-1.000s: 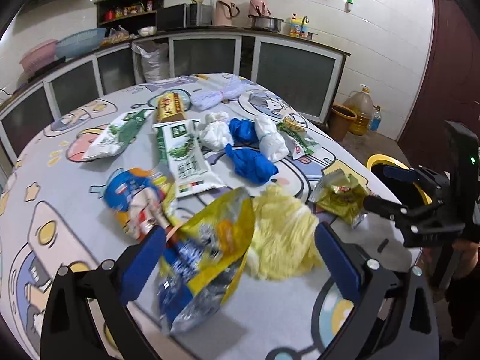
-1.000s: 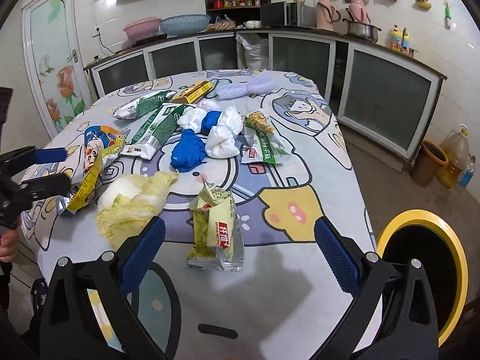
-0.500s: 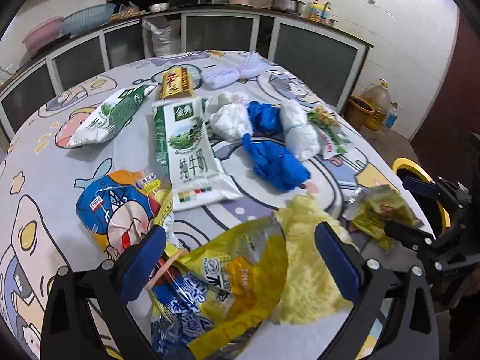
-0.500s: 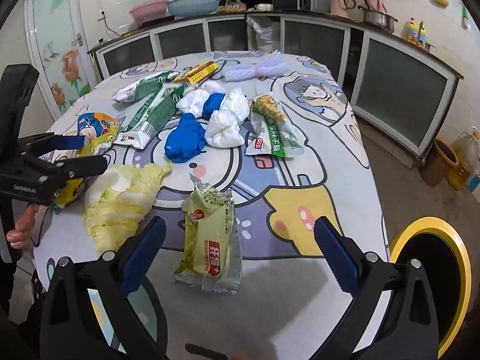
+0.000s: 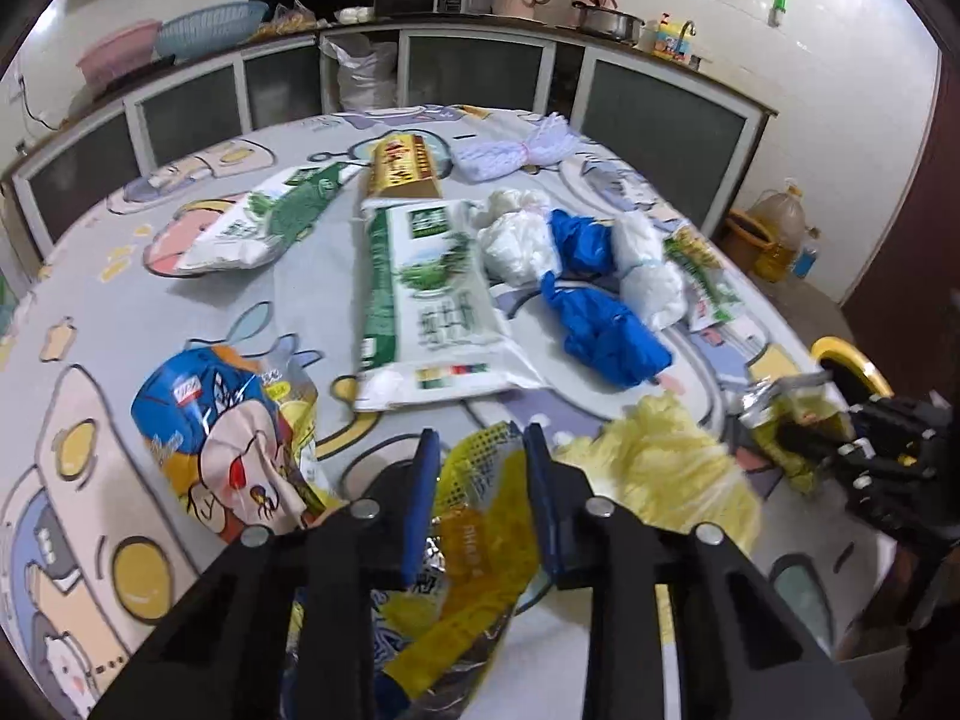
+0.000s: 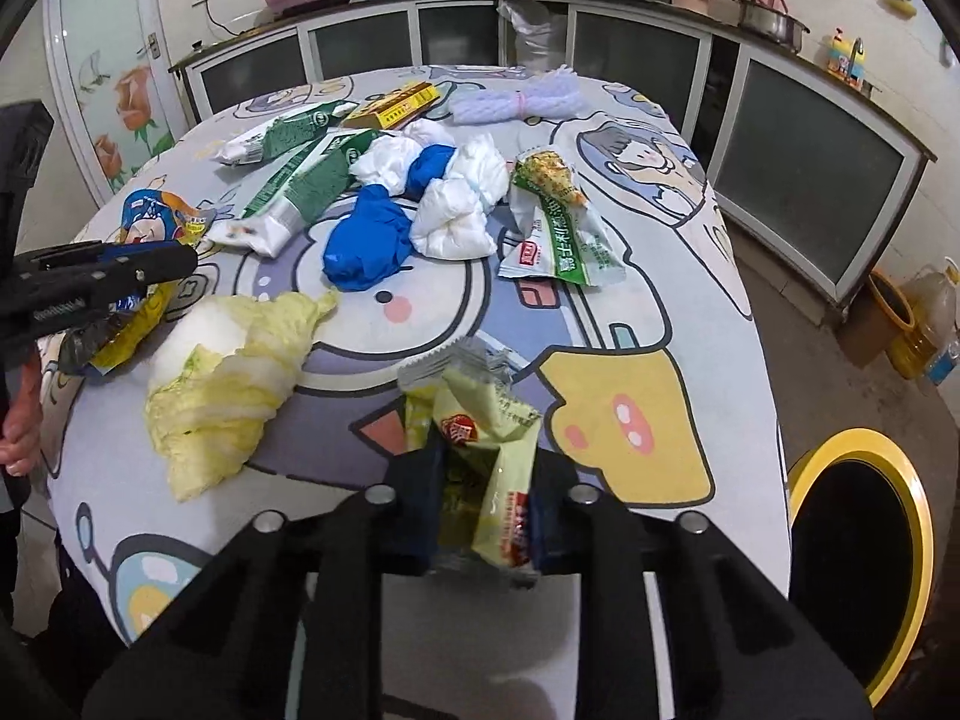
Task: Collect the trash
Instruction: 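Carry both wrappers over the yellow-rimmed bin and open both tools to drop them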
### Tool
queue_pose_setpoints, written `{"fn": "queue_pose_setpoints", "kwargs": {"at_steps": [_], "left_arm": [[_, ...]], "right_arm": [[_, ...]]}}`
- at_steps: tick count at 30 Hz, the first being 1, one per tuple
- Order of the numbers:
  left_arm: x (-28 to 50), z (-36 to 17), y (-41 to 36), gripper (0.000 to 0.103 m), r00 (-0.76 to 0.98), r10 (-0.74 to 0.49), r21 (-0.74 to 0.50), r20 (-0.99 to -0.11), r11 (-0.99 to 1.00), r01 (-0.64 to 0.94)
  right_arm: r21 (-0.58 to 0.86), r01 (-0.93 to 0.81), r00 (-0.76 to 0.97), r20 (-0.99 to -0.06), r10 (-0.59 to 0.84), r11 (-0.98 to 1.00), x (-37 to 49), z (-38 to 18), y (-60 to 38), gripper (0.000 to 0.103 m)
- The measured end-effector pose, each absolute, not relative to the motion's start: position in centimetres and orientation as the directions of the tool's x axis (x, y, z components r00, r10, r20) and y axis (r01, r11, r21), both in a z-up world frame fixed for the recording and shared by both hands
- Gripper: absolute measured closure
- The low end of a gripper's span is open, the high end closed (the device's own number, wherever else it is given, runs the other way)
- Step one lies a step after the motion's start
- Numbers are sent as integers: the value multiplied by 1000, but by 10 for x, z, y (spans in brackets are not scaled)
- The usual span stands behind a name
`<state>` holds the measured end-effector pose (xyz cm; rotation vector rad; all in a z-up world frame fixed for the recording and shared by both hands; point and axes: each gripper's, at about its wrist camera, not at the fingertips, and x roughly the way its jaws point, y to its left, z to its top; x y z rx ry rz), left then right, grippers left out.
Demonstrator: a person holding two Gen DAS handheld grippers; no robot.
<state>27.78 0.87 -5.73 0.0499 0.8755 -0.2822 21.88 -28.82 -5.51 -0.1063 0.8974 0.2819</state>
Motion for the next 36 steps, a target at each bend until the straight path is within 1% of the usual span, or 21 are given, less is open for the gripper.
{"fn": "queue_pose_setpoints", "kwargs": {"at_steps": [3,9,10,12,13,16,19,26,32,36], "left_arm": [[270,-52,19,80,616,-243,-106,-749,962,251],[243,-12,46,82,684,-262,-138,-681,963,231],[238,-6,49,84,695,-258,-134,-671,964,228],[229,8,57,97,713,-259,-131,-651,964,230],[225,13,62,99,721,-258,-133,-643,965,227],[215,24,70,99,747,-234,-109,-622,971,214],[208,32,78,99,754,-245,-122,-609,969,217],[189,44,83,99,769,-248,-100,-589,967,236],[174,61,74,100,781,-285,-97,-556,955,279],[176,68,51,100,767,-323,-90,-554,940,331]], "right_arm": [[37,-283,597,-775,206,958,213,-49,-288,85],[21,-290,650,-730,213,957,192,-22,-289,88],[19,-286,660,-721,211,958,189,-17,-290,88],[15,-282,675,-707,209,959,184,-8,-290,88],[14,-279,685,-698,209,960,180,-3,-291,88],[21,-276,701,-680,217,961,172,8,-293,88],[14,-272,714,-668,211,962,166,13,-293,88],[11,-282,719,-660,219,959,154,18,-293,88],[32,-260,732,-646,218,965,149,23,-303,88],[53,-223,740,-641,205,973,146,23,-318,88]]}}
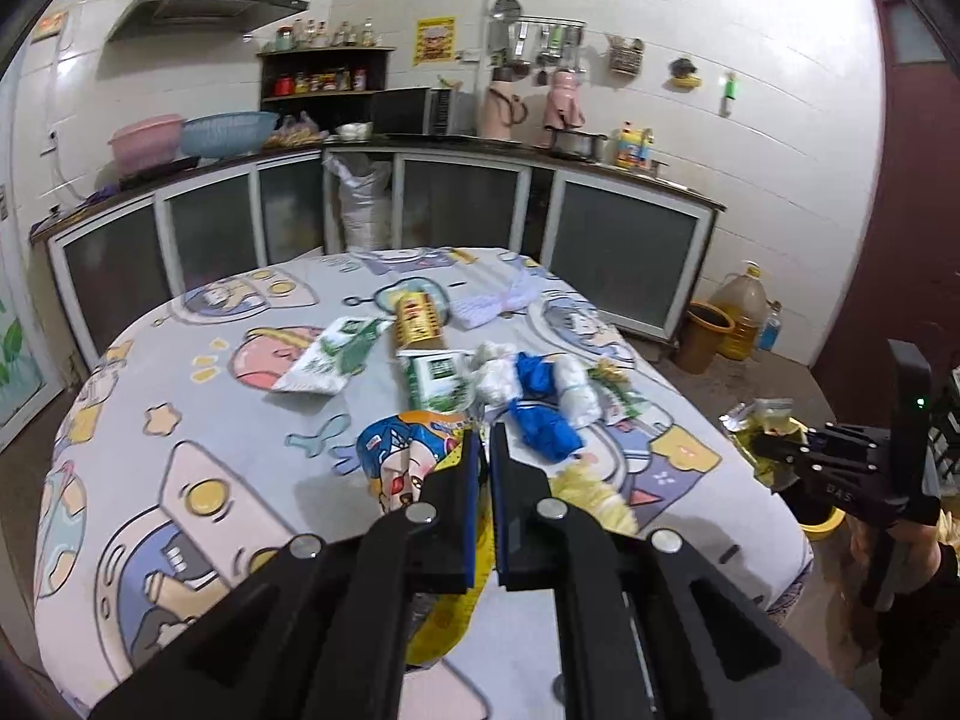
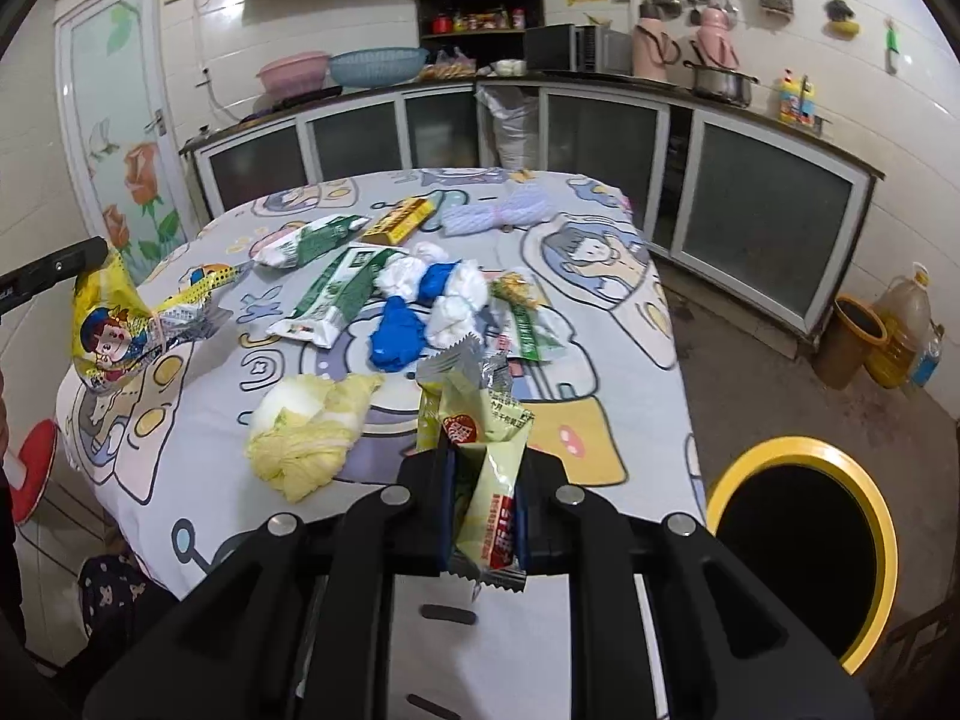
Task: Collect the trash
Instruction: 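Carry both wrappers over the yellow-rimmed bin and open both tools to drop them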
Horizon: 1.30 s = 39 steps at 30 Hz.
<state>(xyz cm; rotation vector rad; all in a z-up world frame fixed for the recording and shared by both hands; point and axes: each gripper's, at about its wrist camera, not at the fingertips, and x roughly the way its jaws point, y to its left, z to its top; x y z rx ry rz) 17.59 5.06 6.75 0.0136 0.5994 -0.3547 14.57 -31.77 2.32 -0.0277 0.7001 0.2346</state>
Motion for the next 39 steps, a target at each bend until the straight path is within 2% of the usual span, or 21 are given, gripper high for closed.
{"fn": "queue_pose_setpoints", "kwargs": {"at_steps": [11,23,29,39], "left_arm": [[206,70,-56,99,667,-487,-108,-564,844,525],[229,52,-223,99,465,-661,-144,-589,652,744],[236,28,-300,99,369,-697,-171,-615,575,800],[244,0,-380,99,278,-710,-220,-647,523,823]], "right_arm": [[70,-30,758,-648,69,997,128,14,-408,88],[89,259,727,-673,-133,962,98,-14,-531,88],[126,344,686,-710,-157,931,92,-41,-570,88],[144,358,671,-727,-147,922,93,-60,-586,88]]}}
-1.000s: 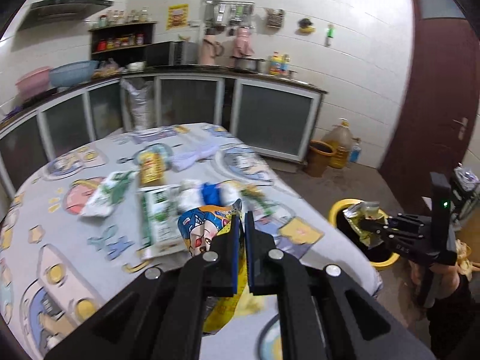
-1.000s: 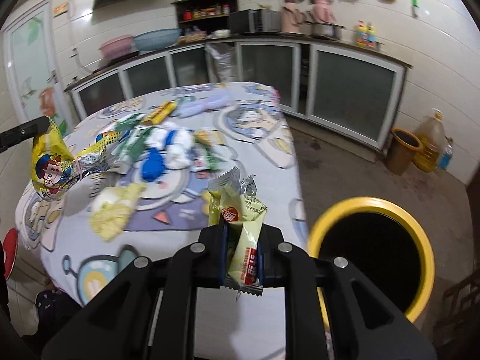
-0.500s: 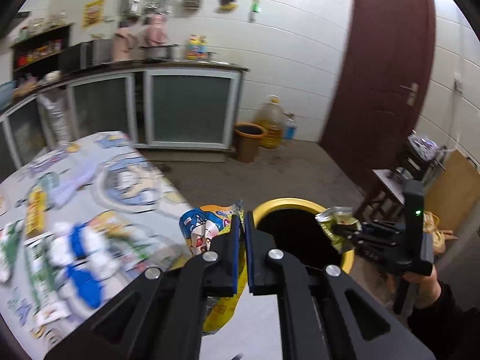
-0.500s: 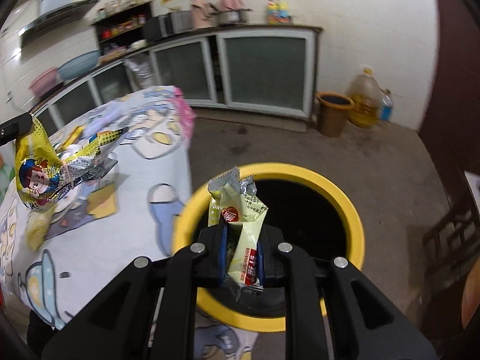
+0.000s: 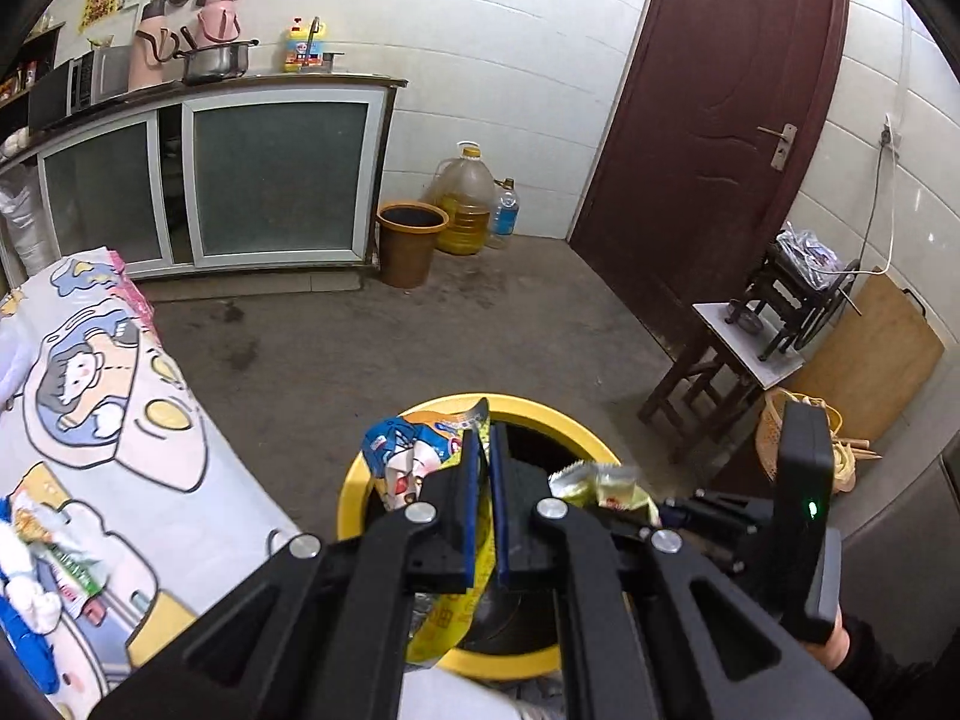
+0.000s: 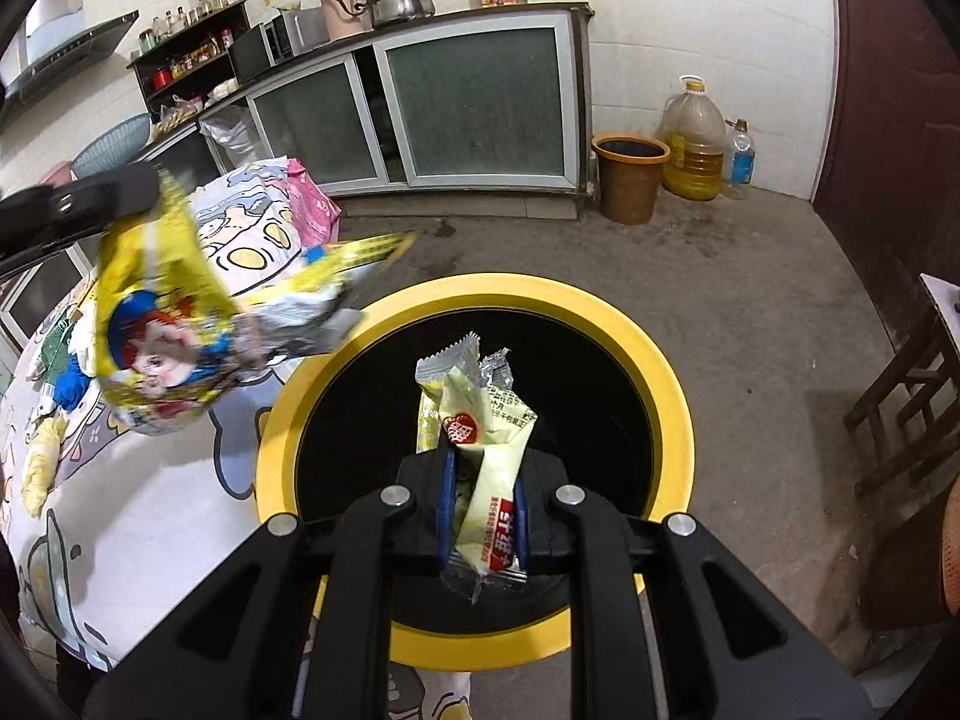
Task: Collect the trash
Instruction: 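Carry both wrappers over the yellow-rimmed bin and open both tools to drop them, then move both open tools back over the table toward the remaining trash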
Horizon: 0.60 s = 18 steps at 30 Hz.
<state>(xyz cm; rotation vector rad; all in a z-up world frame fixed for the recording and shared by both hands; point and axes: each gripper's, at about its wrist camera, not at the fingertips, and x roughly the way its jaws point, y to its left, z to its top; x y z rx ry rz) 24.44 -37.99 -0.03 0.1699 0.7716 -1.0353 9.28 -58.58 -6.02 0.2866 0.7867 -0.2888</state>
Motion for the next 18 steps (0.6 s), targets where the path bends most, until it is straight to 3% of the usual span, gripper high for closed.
{"fn": "queue_pose_setpoints", "kwargs": {"at_steps": [5,6,7,8,9,10,16,18], "left_arm": [[248,-5,-402,99,276,-712,-231,-645,526,818],[249,-5,-404,95,275,-714,-237,-644,528,816],[250,-5,-406,82,269,-716,-247,-643,528,813],[252,-6,-406,70,279,-715,-251,-641,539,804],[252,-6,-405,41,304,-710,-243,-635,557,794],[252,-5,-402,24,327,-710,-237,-624,571,786],[248,3,-368,9,426,-689,-200,-586,632,748],[244,6,-353,8,456,-682,-184,-571,649,739]], "right_arm": [[146,364,660,-738,-143,920,94,-67,-589,85],[147,370,657,-740,-146,917,96,-68,-590,83],[141,374,649,-746,-150,917,96,-70,-592,78],[135,382,645,-747,-159,914,96,-70,-593,64],[133,388,644,-747,-165,912,95,-71,-594,54],[140,392,646,-746,-164,909,93,-71,-595,42],[117,442,623,-753,-210,890,78,-73,-601,42],[121,456,624,-750,-220,882,70,-74,-601,42]]}}
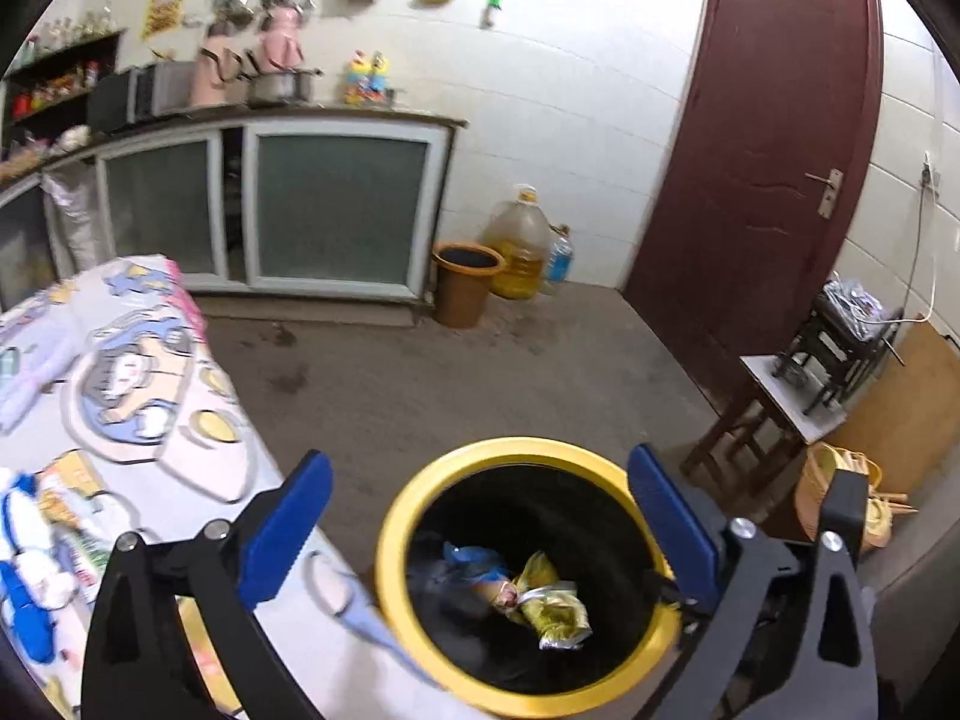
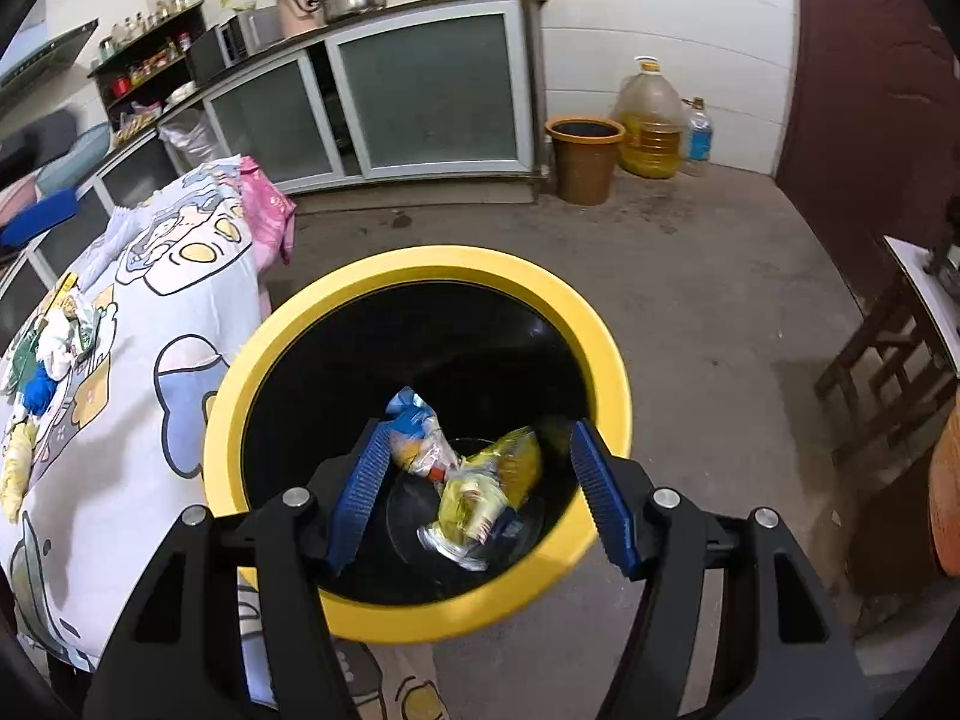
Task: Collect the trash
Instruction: 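Move both open tools back over the table toward the remaining trash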
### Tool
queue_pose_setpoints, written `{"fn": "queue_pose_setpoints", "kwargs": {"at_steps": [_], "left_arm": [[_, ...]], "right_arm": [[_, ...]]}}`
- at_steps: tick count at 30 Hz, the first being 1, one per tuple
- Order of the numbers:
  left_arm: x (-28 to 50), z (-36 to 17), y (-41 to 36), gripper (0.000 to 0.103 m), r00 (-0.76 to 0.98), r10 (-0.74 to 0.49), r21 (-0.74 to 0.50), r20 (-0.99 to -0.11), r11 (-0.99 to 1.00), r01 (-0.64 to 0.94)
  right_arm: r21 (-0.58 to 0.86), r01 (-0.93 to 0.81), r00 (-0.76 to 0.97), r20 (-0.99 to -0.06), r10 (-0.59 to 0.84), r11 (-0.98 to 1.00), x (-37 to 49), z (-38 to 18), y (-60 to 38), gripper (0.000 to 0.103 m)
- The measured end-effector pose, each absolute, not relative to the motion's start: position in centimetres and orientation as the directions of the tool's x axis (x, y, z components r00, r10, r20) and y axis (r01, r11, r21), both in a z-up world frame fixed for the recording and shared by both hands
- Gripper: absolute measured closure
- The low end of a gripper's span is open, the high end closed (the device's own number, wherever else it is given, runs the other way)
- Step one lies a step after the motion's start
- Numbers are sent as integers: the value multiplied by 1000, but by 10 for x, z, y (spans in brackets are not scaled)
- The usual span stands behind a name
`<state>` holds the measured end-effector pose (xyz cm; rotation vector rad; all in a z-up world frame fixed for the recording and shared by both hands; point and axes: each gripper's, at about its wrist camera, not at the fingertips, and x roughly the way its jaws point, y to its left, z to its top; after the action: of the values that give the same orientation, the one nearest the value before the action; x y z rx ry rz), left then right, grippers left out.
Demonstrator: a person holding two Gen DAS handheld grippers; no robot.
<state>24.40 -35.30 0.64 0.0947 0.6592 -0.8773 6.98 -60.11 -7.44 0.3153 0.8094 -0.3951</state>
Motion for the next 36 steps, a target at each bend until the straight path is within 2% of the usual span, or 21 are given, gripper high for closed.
{"fn": "queue_pose_setpoints", "kwargs": {"at_steps": [8,15,23,29,36], "left_arm": [[219,26,-247,8,565,-656,-154,-501,710,687],[200,35,-136,8,695,-541,-90,-473,814,573],[173,14,-42,8,786,-381,-18,-486,904,427],[178,-9,-9,8,764,-373,-86,-527,917,389],[224,-12,21,8,754,-339,-127,-563,937,326]], "right_arm": [[130,397,704,-679,-210,909,55,-58,-571,43],[135,268,774,-620,-129,954,81,-32,-526,43],[85,91,792,-611,-20,992,137,-18,-444,43],[58,-55,785,-615,79,997,178,-11,-387,43],[41,-131,751,-648,126,991,221,-12,-348,47]]}}
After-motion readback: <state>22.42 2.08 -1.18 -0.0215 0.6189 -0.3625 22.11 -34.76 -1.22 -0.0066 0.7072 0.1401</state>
